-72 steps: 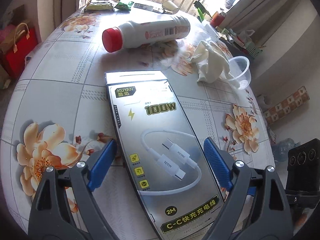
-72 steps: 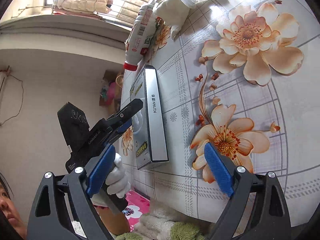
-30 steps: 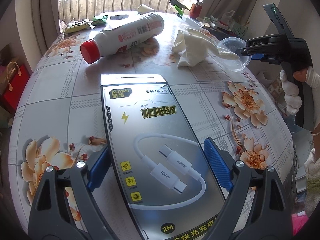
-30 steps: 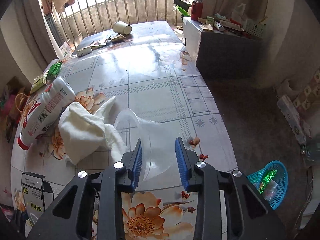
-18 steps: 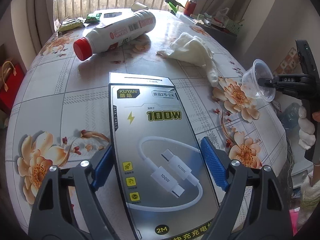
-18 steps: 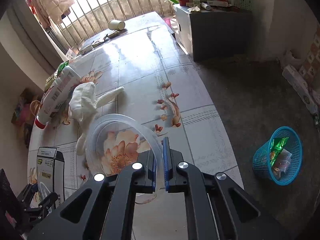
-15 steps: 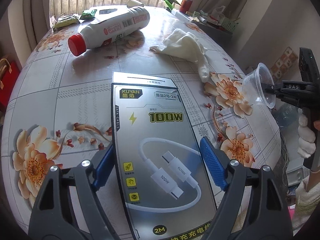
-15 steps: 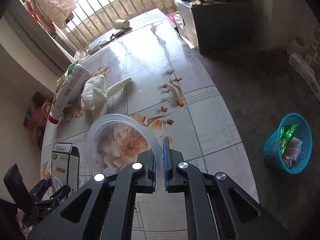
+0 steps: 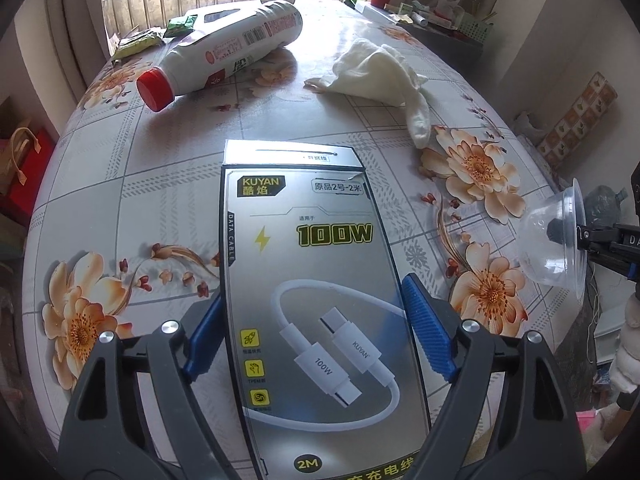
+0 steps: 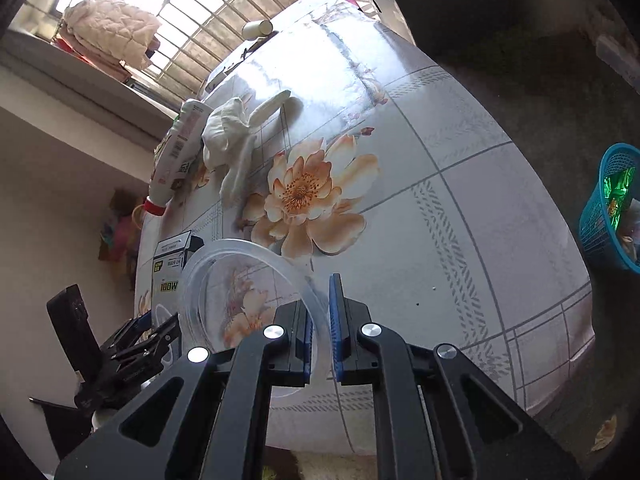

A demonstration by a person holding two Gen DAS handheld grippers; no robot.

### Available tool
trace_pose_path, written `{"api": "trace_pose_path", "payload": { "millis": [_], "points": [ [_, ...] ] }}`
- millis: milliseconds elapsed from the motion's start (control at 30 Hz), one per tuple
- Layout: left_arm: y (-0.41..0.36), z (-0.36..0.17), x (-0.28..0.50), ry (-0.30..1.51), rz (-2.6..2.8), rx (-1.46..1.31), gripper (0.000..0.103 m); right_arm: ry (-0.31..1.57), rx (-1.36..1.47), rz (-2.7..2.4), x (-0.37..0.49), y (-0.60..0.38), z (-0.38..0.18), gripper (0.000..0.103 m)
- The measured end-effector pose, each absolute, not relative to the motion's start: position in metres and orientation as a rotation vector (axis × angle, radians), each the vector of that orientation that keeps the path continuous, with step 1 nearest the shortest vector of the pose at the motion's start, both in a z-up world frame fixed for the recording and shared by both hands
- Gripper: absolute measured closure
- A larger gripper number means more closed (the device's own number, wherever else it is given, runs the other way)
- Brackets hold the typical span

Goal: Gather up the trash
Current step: 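Grasp the clear plastic cup rim with the right tool while the left tool holds the charger box, then hold the charger box in the left tool while the right tool holds the clear cup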

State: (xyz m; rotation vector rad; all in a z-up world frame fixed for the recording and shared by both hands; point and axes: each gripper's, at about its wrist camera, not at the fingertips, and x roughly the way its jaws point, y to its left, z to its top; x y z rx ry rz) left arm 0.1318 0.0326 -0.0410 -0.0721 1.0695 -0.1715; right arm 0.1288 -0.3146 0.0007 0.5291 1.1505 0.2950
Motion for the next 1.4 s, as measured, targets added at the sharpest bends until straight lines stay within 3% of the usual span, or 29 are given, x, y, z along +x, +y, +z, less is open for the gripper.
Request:
{"api": "trace_pose_path", "payload": {
  "millis": [267,400,1400],
  "points": [
    [0.026,-0.042,0.131,1.060,-0.148,-0.030,0.024,1.155,0.518,0.268,0.131,-0.316,-0.006,0.092],
    [0.025,-0.043,0.132,1.056,-0.143,-0.020,0.024,1.147,0.525,0.253,0.129,-0.320,-0.008,0.073],
    [0.021,-0.044,0.134,1.040,-0.134,-0.003,0.024,1.141,0.540,0.262,0.127,-0.319,-0.012,0.072]
  ]
}}
